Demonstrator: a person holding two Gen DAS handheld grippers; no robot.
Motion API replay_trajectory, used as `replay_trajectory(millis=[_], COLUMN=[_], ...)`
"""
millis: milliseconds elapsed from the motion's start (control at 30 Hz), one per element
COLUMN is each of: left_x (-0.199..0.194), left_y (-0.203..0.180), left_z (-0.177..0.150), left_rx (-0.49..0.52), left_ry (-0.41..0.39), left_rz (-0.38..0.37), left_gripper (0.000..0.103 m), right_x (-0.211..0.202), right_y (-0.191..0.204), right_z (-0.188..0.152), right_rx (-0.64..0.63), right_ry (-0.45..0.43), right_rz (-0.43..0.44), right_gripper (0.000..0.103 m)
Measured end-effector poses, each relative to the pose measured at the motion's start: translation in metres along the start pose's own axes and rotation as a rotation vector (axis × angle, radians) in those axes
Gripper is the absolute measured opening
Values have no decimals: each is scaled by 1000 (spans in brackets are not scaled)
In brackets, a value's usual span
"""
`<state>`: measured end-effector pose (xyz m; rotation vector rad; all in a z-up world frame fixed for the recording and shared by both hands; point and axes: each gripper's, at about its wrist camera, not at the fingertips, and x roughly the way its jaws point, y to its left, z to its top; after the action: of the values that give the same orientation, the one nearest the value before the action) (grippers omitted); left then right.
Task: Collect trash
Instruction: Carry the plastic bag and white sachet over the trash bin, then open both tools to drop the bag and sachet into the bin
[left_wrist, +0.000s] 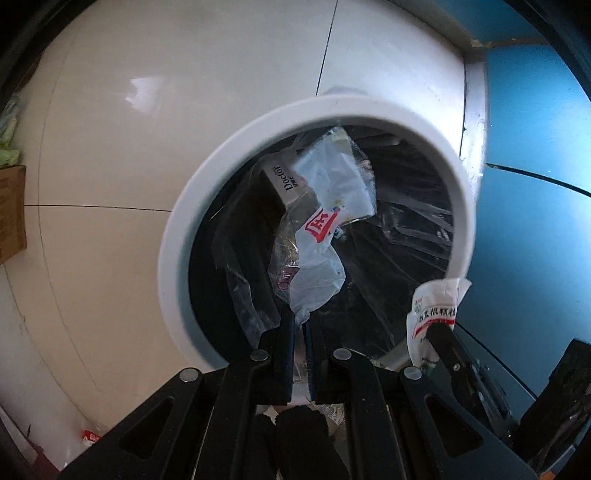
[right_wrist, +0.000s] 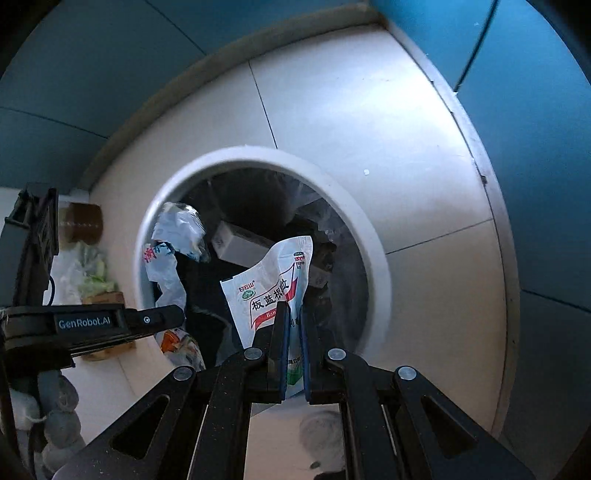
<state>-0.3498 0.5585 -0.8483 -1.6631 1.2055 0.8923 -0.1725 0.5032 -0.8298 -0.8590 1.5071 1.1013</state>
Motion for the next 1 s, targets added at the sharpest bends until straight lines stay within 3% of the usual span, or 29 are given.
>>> replay_trajectory(millis=[167, 267, 300, 367, 400, 433, 533, 600, 767, 1000], left_x=[-4, -17, -23, -35, -40, -46, -64, -77, -108, -140], left_y=[6, 5, 3, 4, 6, 6, 8, 10, 8, 1], left_z=[3, -3, -5, -12, -13, -16, -26, -35, -61, -91], left_rx=[28, 46, 51, 52, 52, 53, 52, 51, 64, 86], left_ry=[-9, -43, -55, -90, -106, -128, -190, -230, -350, -399], left_rz=[38, 73, 83, 99, 101, 115, 150, 178, 260, 351], left_gripper=[6, 12, 19, 49, 75, 92, 94, 98, 99, 99], right_x=[16, 16, 13, 7, 4, -2, -12, -22, -47, -91], right_y=[2, 4, 7, 6, 5, 7, 11, 15, 22, 33], right_z=[7, 11, 9, 8, 7, 6, 1, -4, -12, -27], right_rx=[-53, -72, -78, -87, -92, -95, -111, -121, -138, -147], right_ry=[29, 38, 34, 21, 19, 18, 9, 1, -30, -55], right_rz=[-37, -70, -82, -96, -103, -110, -140, -157, -157, -180], right_gripper=[8, 27, 40, 54, 60, 63, 80, 98, 101, 102])
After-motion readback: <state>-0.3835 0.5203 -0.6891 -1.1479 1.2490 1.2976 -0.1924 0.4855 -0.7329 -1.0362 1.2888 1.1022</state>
